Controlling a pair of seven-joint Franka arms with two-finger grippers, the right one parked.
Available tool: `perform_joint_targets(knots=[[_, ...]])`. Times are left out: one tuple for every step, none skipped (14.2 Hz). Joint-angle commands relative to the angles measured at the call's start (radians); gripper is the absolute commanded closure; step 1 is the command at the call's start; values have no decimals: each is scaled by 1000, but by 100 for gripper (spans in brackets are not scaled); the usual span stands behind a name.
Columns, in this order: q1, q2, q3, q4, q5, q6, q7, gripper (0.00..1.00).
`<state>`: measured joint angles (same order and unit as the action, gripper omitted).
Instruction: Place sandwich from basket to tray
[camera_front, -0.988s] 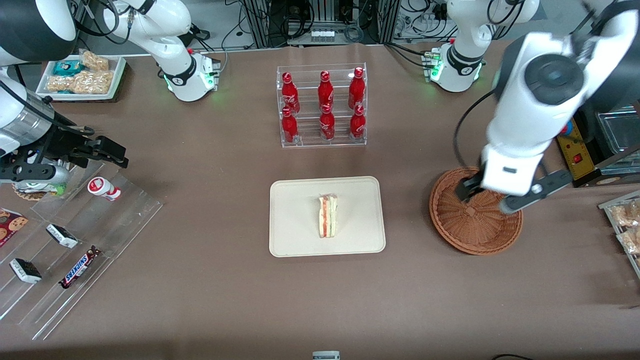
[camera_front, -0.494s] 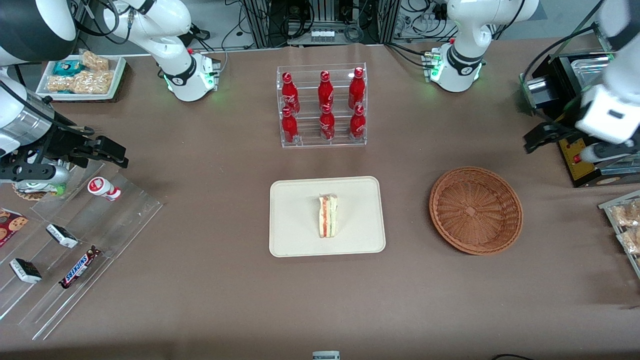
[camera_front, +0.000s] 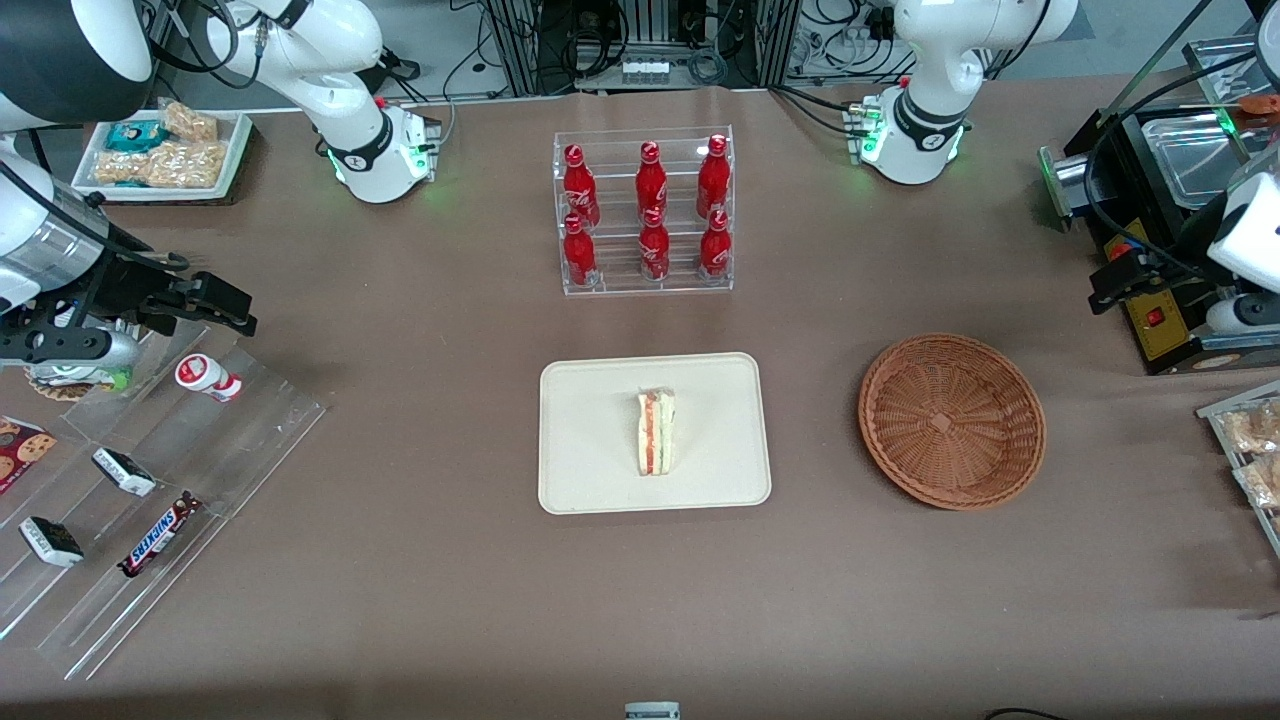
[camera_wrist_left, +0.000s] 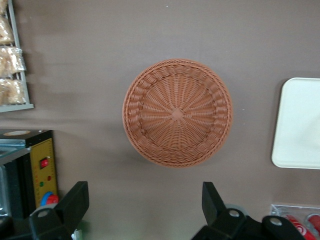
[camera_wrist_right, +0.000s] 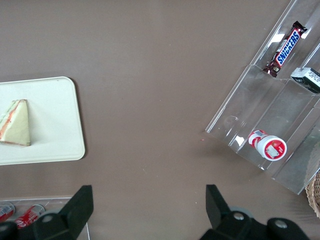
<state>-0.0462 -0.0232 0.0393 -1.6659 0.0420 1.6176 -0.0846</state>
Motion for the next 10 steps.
perform_joint_targets(knots=[[0,12,-9,34,15,-36,-3,0],[0,12,-9,34,10,-36,-15,0],[0,12,-7,32,9,-35,-41,0],[5,12,-7,32,7,-38,-44,0],[5,11,-6,31,7,-44,-41,0],[5,11,-6,32,7,-47,-40,0],[6,9,-6,35,7,-47,-40,0],[8,8,-4,37,7,-47,-38,0],[8,12,-4,38,4,-45,-38,0],[9,15,-2,38,-14,-44,-40,0]])
